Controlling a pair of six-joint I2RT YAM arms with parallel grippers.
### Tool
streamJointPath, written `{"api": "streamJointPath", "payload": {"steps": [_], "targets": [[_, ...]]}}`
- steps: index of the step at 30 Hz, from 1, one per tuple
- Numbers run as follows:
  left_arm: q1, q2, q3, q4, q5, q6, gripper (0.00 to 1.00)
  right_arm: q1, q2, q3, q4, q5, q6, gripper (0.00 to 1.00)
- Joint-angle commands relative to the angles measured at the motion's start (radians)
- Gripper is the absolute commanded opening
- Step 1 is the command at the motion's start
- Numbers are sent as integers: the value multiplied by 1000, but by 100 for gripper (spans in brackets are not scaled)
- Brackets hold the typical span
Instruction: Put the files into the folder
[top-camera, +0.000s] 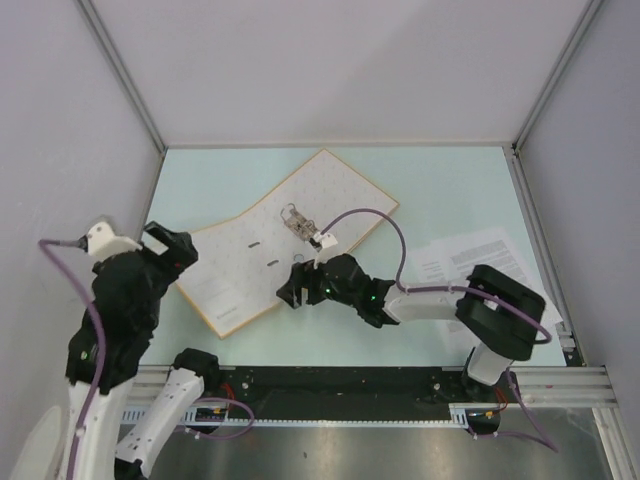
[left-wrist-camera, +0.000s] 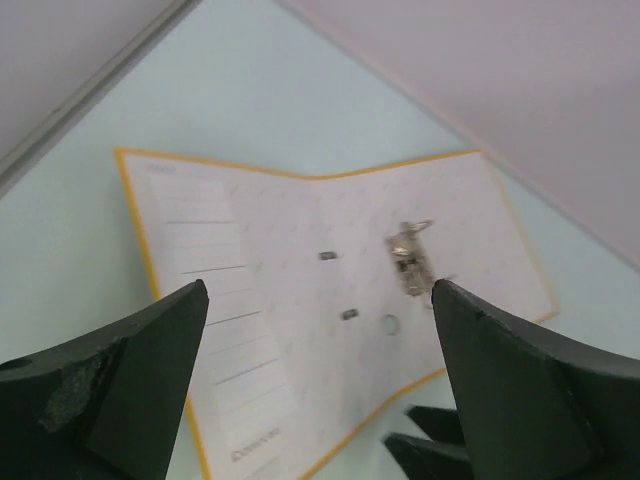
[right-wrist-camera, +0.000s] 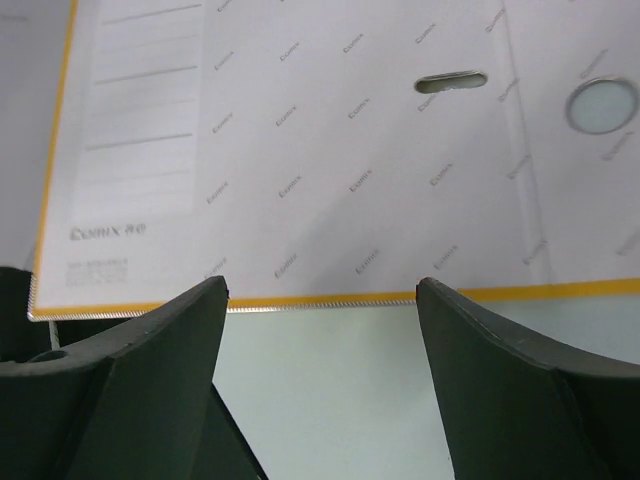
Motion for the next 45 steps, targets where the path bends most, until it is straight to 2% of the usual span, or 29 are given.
{"api": "streamJointPath", "payload": {"steps": [1,2,4,6,9,11,13,15,17,18,20,21,23,25,27,28,31,32,33,34,37,39,45], "targets": [[9,-81,41,58,252,57,100,32,200,72,248,-37,260,79],[9,-69,25,87,356,52,100,44,243,90,342,-37,323,77],[9,-46,2,103,428,25,100,79,355,160,385,33,377,70],[9,2,-37,123,513,10,99,106,420,198,408,137,445,70],[7,45,-83,172,573,-4,98,153,510,265,479,227,448,69],[9,59,-103,212,576,-3,98,144,564,303,491,224,486,69],[9,80,-114,230,553,16,98,117,579,308,532,119,543,67],[7,94,-138,270,538,37,98,66,548,302,513,-25,503,66],[7,119,-155,302,527,54,99,17,454,302,371,-153,422,67],[9,128,-160,312,526,60,99,-3,414,302,202,-169,328,68],[7,154,-186,374,492,68,97,-55,288,302,11,-131,224,73],[9,165,-196,434,499,68,95,-71,256,302,-147,-108,131,77],[9,204,-247,518,513,40,93,-109,182,302,-243,-60,63,79],[7,281,-296,651,586,5,90,-181,158,302,-315,-57,18,79],[6,354,-307,759,640,-6,83,-248,141,302,-314,-84,-6,76],[-5,449,-289,776,656,-1,81,-267,141,304,-302,-95,-14,75],[-48,589,-182,754,619,58,78,-348,151,308,-254,-123,-9,68],[-54,673,-155,744,616,66,78,-371,158,313,-245,-135,-8,65],[-60,710,-131,734,614,72,79,-390,180,319,-225,-147,-6,56],[-71,746,-80,723,605,91,79,-422,196,337,-219,-173,-8,52],[-95,891,24,681,530,150,74,-440,263,398,-210,-173,-63,45],[-97,989,66,674,556,157,62,-445,337,449,-233,-164,-112,42],[-99,1137,161,704,633,180,59,-453,522,656,-286,-196,-155,27]]}}
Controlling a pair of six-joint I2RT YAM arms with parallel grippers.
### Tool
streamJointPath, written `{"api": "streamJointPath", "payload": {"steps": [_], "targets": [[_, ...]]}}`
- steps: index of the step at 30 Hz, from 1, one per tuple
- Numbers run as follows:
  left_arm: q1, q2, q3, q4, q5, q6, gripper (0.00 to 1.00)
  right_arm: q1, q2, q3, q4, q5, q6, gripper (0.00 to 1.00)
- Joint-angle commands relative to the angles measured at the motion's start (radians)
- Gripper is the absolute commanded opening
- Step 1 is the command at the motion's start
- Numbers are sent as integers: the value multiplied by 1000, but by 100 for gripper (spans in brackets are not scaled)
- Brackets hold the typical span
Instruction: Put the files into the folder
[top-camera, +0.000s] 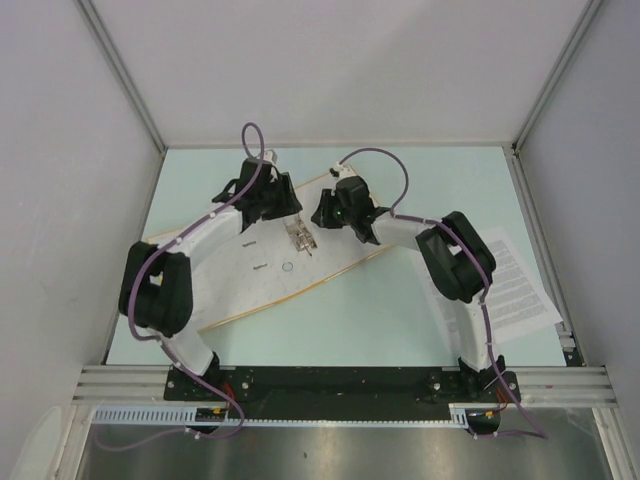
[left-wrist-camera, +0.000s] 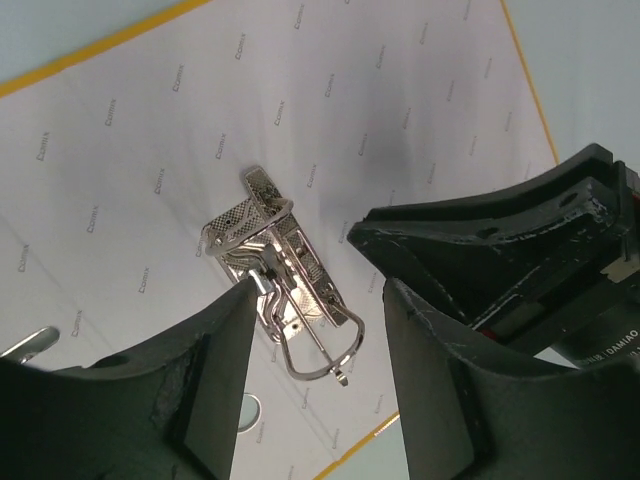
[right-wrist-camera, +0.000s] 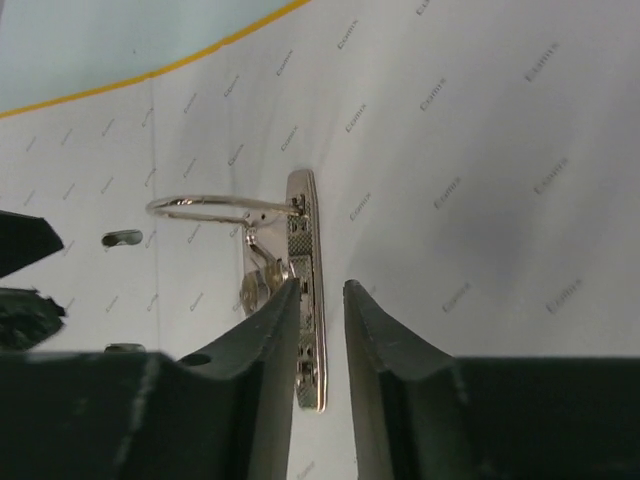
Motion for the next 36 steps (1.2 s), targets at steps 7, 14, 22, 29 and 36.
{"api": "streamJointPath", "payload": {"steps": [7,14,22,29,36], "targets": [[-65,17,-47,128,61,75,57,10,128,129,-76,-72,-100,24],[-89,-15,-110,128,58,109,54,18,132,115,-98,-146,-97,35],[-91,-69,-202,178,46,136,49,-5,149,115,-127,-201,-68,31],[-92,-31,-205,210,68,130,46,7,172,127,-150,-195,-102,22],[-94,-26,-216,199,60,120,33,38,189,138,-251,-93,-151,21]]}}
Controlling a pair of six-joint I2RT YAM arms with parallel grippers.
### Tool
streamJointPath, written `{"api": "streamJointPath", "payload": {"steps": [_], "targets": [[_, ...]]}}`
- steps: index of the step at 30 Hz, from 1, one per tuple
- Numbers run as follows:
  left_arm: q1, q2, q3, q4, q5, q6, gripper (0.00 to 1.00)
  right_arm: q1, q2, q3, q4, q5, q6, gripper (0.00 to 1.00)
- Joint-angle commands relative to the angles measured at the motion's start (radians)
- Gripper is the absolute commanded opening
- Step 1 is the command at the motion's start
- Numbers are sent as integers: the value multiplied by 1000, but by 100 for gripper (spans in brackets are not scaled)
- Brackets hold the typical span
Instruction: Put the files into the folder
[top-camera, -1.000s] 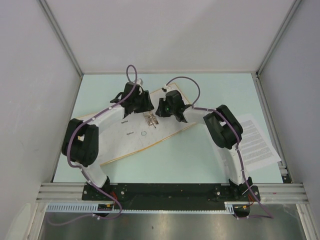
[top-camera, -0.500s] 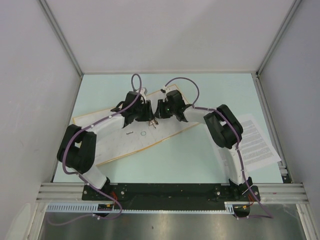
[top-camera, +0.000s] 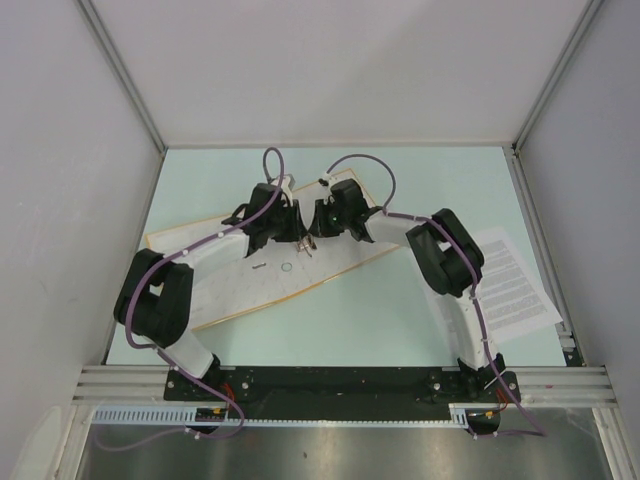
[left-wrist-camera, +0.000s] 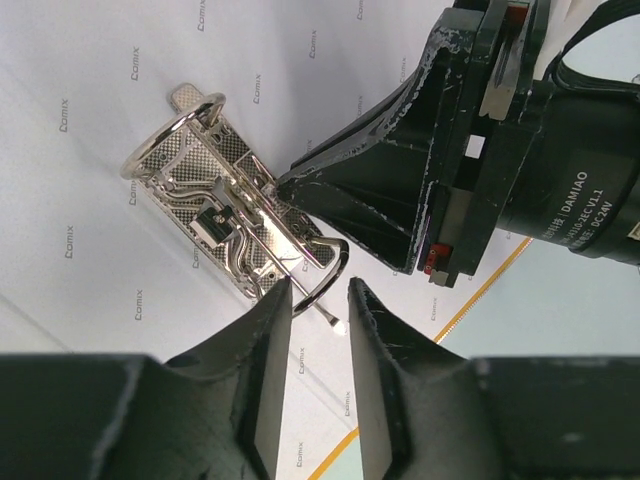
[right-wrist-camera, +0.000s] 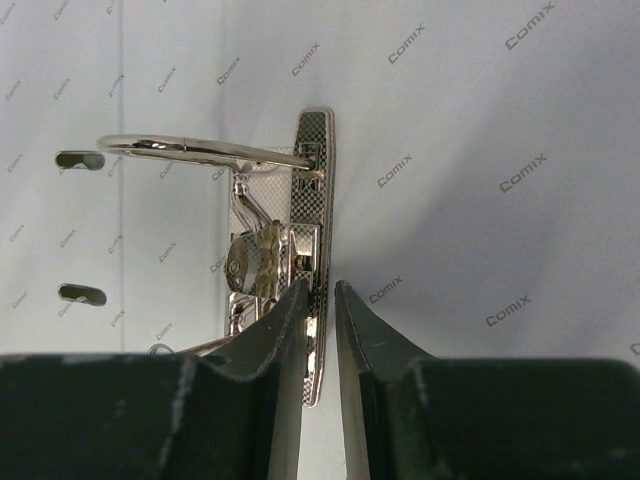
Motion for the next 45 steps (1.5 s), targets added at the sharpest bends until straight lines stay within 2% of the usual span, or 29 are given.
{"api": "streamJointPath", "payload": {"steps": [1,8,13,15,17,18,20,21,24,29,35,42,45], "targets": [[-8,0,-16,39,4,8,32,42,47,15,-164,96,-65,21],[-17,-8,-47,40,-22,-6,27,77,61,10,-251,180,-72,18],[-17,-14,-68,37,-42,-21,21,117,55,-19,-294,242,-55,10],[-17,-10,-80,46,-36,-30,20,145,39,-49,-291,288,-56,11],[-17,-13,-88,54,-35,-32,20,134,41,-50,-291,258,-49,12],[-17,-13,-93,57,-25,-29,22,123,41,-50,-290,235,-35,13],[-17,-25,-93,50,-21,-23,32,96,42,-48,-287,172,-18,14],[-17,-37,-99,48,-15,-23,40,88,38,-48,-285,159,-9,15],[-17,-99,-129,77,-7,-20,52,74,33,-50,-262,106,0,17],[-17,-67,-93,27,-30,26,52,62,30,-50,-244,26,13,17],[-17,-1,-67,53,-65,79,45,47,24,-50,-245,-29,11,17],[-17,0,-53,54,-39,77,16,30,-13,-33,-285,-82,11,28],[-21,-8,-67,50,-27,65,10,31,-15,-16,-322,-80,-4,27]]}}
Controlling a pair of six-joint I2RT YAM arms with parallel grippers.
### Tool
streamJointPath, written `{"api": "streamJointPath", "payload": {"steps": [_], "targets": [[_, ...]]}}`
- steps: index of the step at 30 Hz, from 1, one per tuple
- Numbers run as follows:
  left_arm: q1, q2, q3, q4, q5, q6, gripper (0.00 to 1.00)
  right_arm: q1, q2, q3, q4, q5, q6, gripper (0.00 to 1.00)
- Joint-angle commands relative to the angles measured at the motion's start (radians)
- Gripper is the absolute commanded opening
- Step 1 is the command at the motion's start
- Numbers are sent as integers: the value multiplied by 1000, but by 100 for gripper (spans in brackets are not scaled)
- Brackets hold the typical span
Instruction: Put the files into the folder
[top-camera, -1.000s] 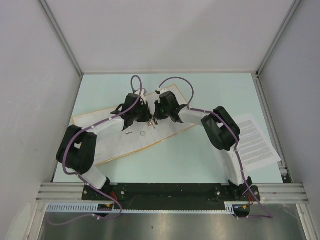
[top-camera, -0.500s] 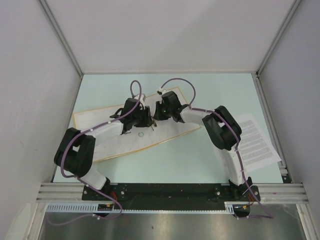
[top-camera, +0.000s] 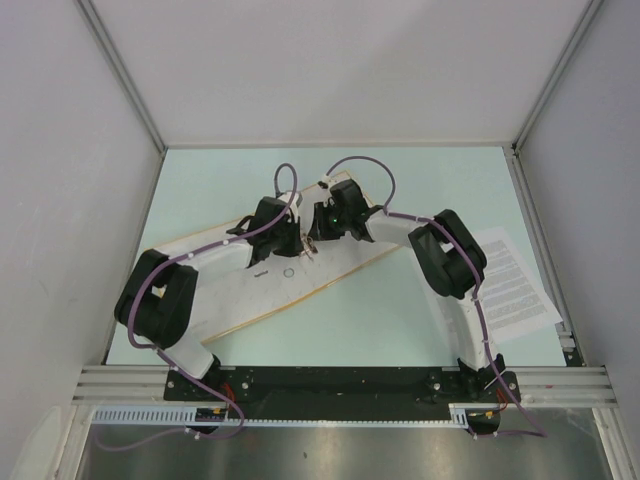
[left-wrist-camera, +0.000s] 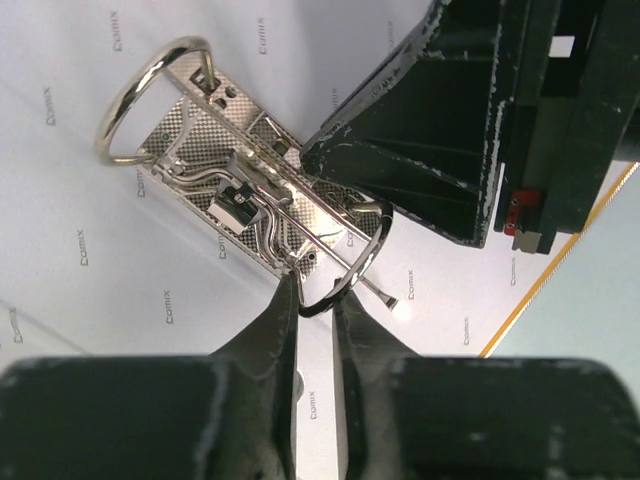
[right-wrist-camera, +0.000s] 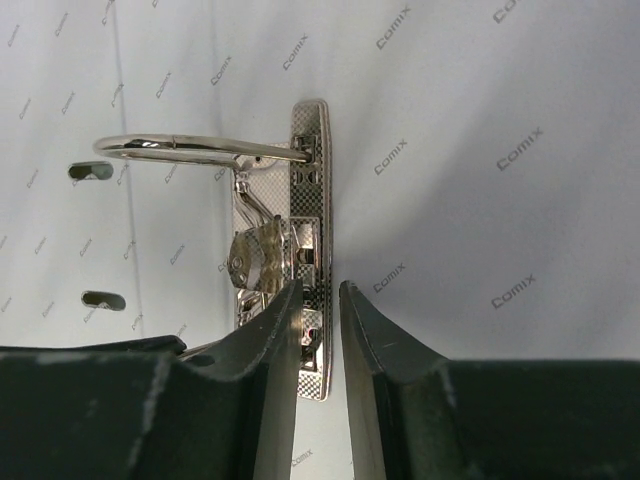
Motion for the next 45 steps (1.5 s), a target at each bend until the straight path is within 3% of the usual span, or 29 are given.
{"api": "streamJointPath", "payload": {"steps": [1,11,23,29,31,34,35,38,41,45], "targets": [[7,-13,23,30,8,-49,8,19,14,-13,-237,-53,-27,27],[4,-24,19,-2,4,-46,3,15,61,26,-304,-36,-73,13],[-1,-42,-30,25,50,-66,0,114,169,128,-554,243,-110,8],[1,-53,-40,15,38,-71,0,102,132,130,-487,172,-104,12],[-1,-51,-30,-4,23,-78,0,81,100,127,-426,57,-78,17],[-1,-64,-3,-56,4,-91,8,45,31,110,-355,-17,-53,26],[-1,-80,-3,-59,3,-97,19,39,5,108,-344,-31,-56,36],[-1,-114,2,-77,8,-98,25,33,-14,105,-303,-68,-107,47],[-1,-153,8,-102,0,-106,43,30,0,141,-327,-68,-153,50],[15,-197,16,-120,7,-127,55,4,-8,104,-298,-120,-66,50]]}}
